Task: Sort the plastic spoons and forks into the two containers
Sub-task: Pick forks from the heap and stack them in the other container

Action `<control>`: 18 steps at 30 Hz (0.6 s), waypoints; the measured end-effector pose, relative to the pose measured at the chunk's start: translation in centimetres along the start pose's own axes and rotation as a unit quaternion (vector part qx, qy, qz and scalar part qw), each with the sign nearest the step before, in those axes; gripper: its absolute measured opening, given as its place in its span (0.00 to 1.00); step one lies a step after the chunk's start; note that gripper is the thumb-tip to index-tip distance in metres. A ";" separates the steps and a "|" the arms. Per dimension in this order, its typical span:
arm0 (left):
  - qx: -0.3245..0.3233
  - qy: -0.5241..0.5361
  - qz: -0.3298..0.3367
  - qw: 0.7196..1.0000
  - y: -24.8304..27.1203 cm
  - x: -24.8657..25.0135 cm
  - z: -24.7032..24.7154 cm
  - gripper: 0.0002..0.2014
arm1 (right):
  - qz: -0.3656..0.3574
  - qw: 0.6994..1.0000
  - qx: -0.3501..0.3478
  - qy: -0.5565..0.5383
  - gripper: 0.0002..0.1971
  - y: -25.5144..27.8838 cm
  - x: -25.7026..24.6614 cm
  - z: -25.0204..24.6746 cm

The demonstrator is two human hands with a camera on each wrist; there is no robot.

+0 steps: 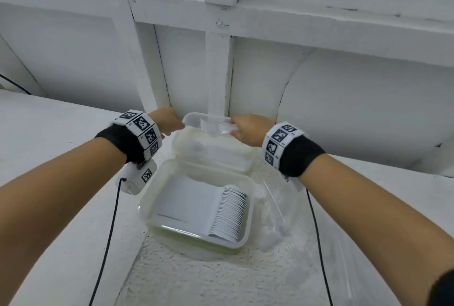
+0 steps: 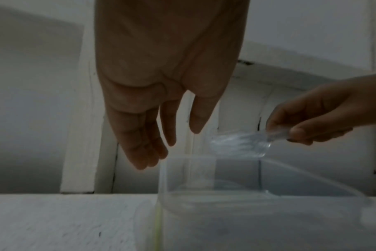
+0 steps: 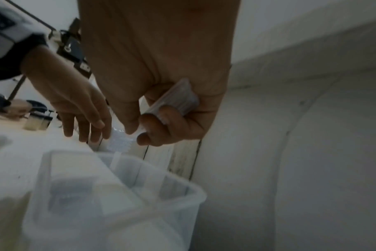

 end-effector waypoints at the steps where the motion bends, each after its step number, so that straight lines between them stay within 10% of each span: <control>1: -0.010 -0.001 -0.010 1.000 -0.6 -0.2 0.3 0.14 | 0.000 1.000 -0.007 -0.001 0.19 -1.0 0.1 0.8; 18: -0.067 0.111 -0.048 0.990 -3.7 -1.9 1.7 0.07 | 0.028 0.998 -0.053 -0.032 0.20 -6.1 -0.1 5.7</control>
Point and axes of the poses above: each hand's wrist, its own y-axis away from the middle knuckle, its own z-axis out of the palm, x = y × z, the point moved 5 cm from there along -y, towards the middle knuckle, and after that the axes turned 7 degrees about -z, right-handed, at the moved point
